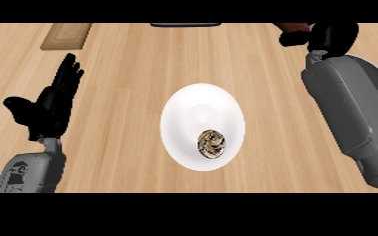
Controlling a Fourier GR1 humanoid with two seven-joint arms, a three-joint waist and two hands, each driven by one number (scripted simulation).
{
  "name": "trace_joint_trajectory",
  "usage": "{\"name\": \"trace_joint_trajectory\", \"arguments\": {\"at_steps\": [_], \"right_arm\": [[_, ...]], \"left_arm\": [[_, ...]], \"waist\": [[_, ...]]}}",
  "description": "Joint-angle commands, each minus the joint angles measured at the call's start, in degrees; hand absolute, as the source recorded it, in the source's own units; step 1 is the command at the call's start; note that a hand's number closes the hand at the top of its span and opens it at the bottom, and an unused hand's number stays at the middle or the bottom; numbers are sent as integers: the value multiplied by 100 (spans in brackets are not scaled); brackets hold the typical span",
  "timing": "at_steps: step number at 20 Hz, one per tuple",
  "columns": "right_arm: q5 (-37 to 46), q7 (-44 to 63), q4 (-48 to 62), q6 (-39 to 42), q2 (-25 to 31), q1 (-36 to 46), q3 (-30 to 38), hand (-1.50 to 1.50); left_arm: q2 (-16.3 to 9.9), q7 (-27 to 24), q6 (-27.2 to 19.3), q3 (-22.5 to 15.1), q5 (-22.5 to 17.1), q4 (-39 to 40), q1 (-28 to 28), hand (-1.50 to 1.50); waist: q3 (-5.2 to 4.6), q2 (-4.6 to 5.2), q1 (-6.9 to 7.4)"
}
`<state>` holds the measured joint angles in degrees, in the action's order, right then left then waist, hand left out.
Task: Pick the sweet potato from the plate and place it in the pan
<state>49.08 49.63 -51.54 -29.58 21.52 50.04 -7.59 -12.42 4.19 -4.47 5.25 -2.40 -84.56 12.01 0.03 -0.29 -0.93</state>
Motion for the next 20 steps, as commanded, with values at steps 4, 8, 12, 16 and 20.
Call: {"name": "trace_joint_trajectory", "arguments": {"at_steps": [4, 8, 12, 16, 20], "right_arm": [[-425, -922, 128, -203, 1019, -801, 812, 150], [-860, -2049, 803, -633, 1233, -1265, 1284, 150], [-619, -2490, 1803, -695, 1780, -1125, 1447, 150], [-799, -3292, 2983, -1021, 1934, -841, 1832, 150], [-1120, -3919, 3402, -1348, 2015, -938, 2231, 150]], "left_arm": [[113, 137, -100, -119, 141, -131, 10, 0], [33, -203, 26, 14, 108, 214, 199, 0], [359, -169, -88, -270, 199, 70, 82, 0], [131, 110, 50, -235, 191, -140, 216, 0], [181, -307, 140, -141, 133, 427, 375, 0]], "waist": [[1, 33, 87], [3, 62, 109], [6, 82, 192], [21, 128, 353], [32, 190, 378]]}}
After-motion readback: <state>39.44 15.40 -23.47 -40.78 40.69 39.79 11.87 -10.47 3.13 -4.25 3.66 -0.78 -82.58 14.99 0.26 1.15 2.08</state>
